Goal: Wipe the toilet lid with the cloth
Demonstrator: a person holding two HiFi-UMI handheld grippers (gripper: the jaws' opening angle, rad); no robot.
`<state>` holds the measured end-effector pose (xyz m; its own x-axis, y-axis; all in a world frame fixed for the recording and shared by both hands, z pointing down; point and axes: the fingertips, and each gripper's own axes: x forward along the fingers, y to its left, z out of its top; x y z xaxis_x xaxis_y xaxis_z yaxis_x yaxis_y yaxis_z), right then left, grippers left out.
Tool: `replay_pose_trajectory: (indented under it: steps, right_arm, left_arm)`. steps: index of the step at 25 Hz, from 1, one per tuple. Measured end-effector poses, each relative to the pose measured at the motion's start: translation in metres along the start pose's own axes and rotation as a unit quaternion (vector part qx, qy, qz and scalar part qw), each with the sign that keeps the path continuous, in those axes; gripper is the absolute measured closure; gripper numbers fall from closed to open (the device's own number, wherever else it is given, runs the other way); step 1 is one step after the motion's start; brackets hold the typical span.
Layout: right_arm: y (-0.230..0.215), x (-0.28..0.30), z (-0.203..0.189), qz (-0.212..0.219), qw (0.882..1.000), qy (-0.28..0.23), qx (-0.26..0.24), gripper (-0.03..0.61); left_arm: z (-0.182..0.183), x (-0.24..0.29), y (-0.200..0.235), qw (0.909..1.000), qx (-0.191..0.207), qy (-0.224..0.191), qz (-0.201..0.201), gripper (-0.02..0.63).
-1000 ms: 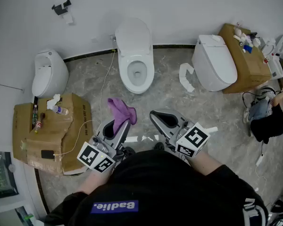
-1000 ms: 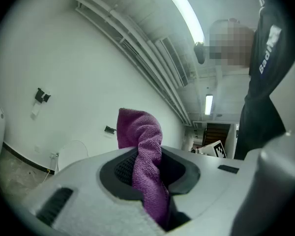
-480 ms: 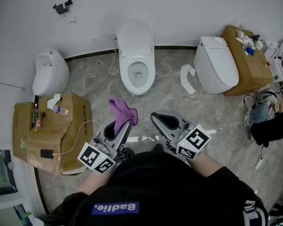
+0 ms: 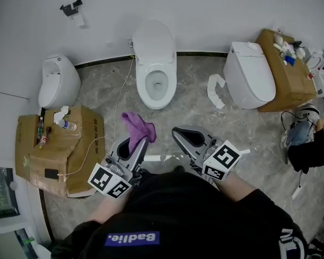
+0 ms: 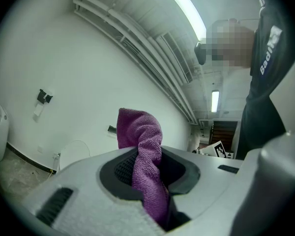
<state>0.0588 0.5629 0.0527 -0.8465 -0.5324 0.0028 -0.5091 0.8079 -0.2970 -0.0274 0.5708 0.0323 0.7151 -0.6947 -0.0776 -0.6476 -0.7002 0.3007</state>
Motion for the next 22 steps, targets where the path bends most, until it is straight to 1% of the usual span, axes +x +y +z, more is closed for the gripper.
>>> replay_pose_trajectory:
  steps: [6,12,17,20,22]
  right_arm:
    - [-0.022,-0.009,0.001,0.006,1.0,0.004,0.005,0.548]
    - [-0.045,-0.001,0.001,-0.003,1.0,0.003,0.007,0.548]
    - [-0.076,0.025,0.002,-0.014,1.0,0.011,0.004,0.548]
    - [-0.1,0.053,0.006,-0.025,1.0,0.014,0.001,0.548]
    - [-0.12,0.08,0.012,-0.033,0.999,0.015,0.0,0.548]
  left_arm:
    - [-0.005,0.02,-0.003,1.0,0.002,0.002,0.009,0.532]
    - [-0.005,0.038,0.014,1.0,0.002,-0.001,0.004,0.532]
    - [-0.004,0.061,0.051,1.0,-0.003,-0.003,-0.006,0.532]
    - [0.003,0.079,0.087,0.9999,-0.004,-0.007,-0.015,0.532]
    - [0.01,0.093,0.118,0.9997,-0.005,-0.007,-0.022,0.532]
